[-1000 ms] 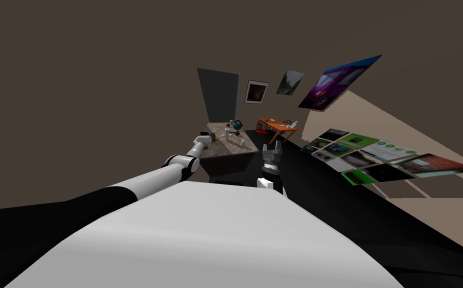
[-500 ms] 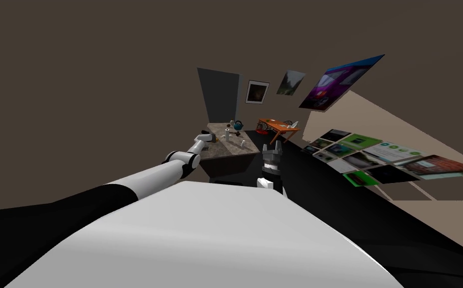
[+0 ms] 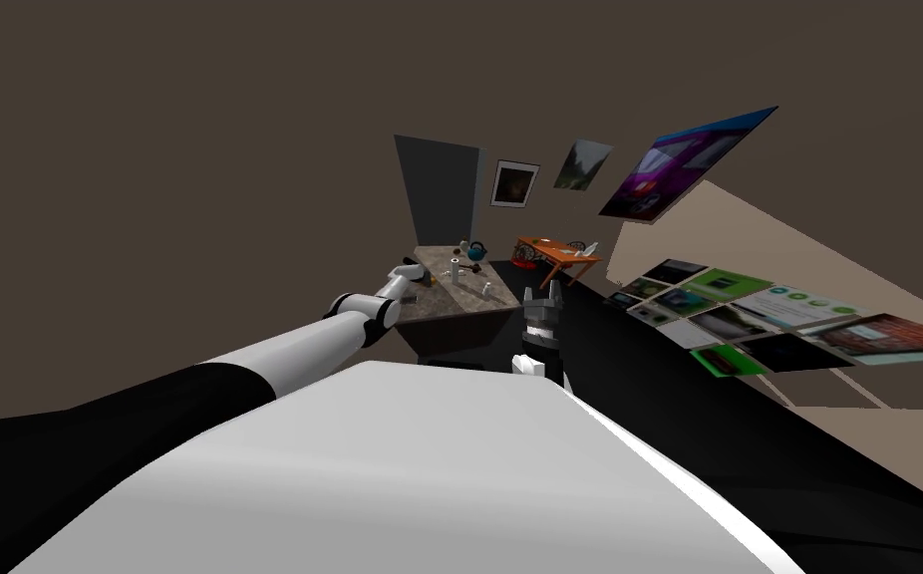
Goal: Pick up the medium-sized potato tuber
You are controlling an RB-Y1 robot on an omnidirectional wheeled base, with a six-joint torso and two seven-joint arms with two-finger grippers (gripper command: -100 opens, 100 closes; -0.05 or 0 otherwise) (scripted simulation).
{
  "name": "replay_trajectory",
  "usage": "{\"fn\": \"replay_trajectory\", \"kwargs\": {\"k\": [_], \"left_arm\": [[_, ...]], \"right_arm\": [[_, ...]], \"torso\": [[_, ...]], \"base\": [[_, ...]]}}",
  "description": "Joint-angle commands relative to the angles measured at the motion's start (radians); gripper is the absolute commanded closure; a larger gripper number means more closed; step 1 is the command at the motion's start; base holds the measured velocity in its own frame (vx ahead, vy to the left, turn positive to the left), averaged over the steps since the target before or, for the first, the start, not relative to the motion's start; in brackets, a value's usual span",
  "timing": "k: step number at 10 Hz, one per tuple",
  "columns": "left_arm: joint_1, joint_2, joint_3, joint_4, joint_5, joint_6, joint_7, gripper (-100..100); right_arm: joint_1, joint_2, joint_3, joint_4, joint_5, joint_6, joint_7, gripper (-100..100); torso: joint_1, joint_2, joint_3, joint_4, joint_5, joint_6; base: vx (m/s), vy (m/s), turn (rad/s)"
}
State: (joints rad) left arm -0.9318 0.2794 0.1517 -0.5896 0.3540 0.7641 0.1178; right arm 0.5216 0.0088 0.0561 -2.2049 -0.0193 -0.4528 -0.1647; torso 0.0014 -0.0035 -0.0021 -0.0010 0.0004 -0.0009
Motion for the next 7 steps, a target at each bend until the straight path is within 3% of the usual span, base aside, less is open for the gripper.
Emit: {"fn": "replay_trajectory", "kwargs": {"k": [1,2,4,5,6,7], "left_arm": [[-0.018,0.001,0.004,0.041,0.003,0.023,0.001,-100],[-0.029,0.001,0.006,0.074,0.003,0.043,0.005,-100],[-0.033,0.004,0.007,0.082,0.006,0.041,0.001,-100],[-0.034,0.004,0.007,0.087,0.007,0.040,0.000,0],[-0.015,0.033,0.023,0.087,0.030,0.037,-0.028,-100],[-0.005,0.047,0.031,0.088,0.042,0.035,-0.042,-100]], "right_arm": [[0.000,0.000,0.000,0.000,0.000,0.000,0.000,0],[0.000,0.000,0.000,0.000,0.000,0.000,0.000,0],[0.000,0.000,0.000,0.000,0.000,0.000,0.000,0],[0.000,0.000,0.000,0.000,0.000,0.000,0.000,0],[0.000,0.000,0.000,0.000,0.000,0.000,0.000,0],[0.000,0.000,0.000,0.000,0.000,0.000,0.000,0]], "torso": [[0.000,0.000,0.000,0.000,0.000,0.000],[0.000,-0.001,0.000,0.000,0.000,0.000],[0.001,-0.003,-0.002,-0.001,0.000,0.000],[0.000,0.000,0.000,0.000,0.000,0.000],[-0.001,0.002,0.001,0.000,0.000,0.000],[-0.003,0.003,0.001,0.000,-0.001,0.000]], "base": [[0.068,0.015,0.014],[0.107,0.025,0.012],[0.075,0.026,0.001],[0.008,0.003,0.000],[0.011,-0.038,-0.133],[0.013,-0.054,-0.156]]}}
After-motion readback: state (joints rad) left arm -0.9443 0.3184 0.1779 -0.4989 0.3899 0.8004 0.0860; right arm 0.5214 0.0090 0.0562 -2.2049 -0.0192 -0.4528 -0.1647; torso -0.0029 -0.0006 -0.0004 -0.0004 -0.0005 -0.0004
